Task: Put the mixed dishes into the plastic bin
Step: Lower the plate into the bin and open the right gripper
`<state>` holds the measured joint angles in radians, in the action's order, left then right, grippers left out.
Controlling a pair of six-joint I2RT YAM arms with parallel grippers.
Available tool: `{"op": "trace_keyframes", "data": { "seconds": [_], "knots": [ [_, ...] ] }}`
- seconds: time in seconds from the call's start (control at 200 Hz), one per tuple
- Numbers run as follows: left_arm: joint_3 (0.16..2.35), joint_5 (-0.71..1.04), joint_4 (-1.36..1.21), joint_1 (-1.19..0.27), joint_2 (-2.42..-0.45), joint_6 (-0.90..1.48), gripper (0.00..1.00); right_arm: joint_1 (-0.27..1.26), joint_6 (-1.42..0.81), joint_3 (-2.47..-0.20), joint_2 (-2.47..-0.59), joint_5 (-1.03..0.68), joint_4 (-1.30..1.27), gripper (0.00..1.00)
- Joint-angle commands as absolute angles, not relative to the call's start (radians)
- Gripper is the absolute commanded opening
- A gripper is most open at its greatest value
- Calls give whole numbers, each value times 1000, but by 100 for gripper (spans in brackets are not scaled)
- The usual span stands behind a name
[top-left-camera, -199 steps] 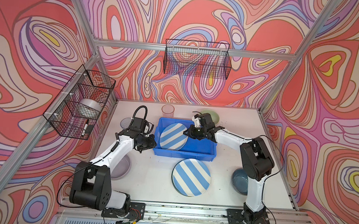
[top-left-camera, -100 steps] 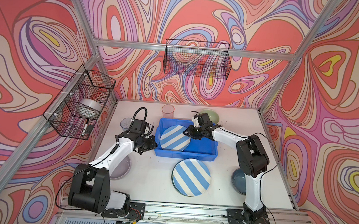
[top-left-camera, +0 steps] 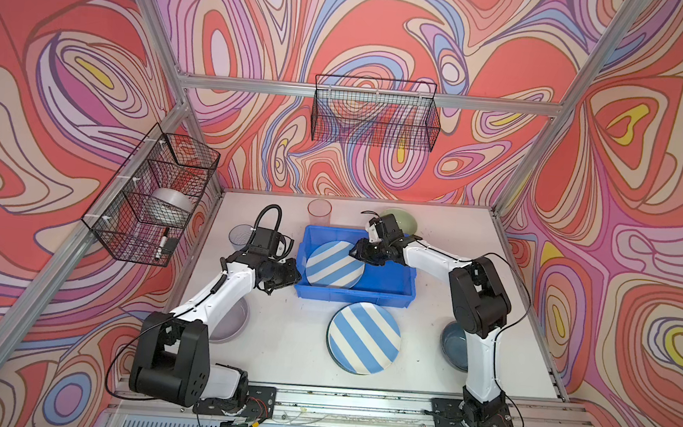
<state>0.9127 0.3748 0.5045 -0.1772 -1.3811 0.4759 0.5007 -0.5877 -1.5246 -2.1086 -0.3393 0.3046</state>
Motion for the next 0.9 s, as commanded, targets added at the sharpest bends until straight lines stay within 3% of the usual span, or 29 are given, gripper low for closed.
{"op": "trace_keyframes", "data": {
  "seconds": [0.0,0.897],
  "knots": [
    [935,374,512,-184,-1371,480,29,507,-567,-1550,-2126,-313,329,49],
    [1017,278,728,-220,-1259,418,47,507,-454,-1595,-2055,-251,506,53]
  ]
}}
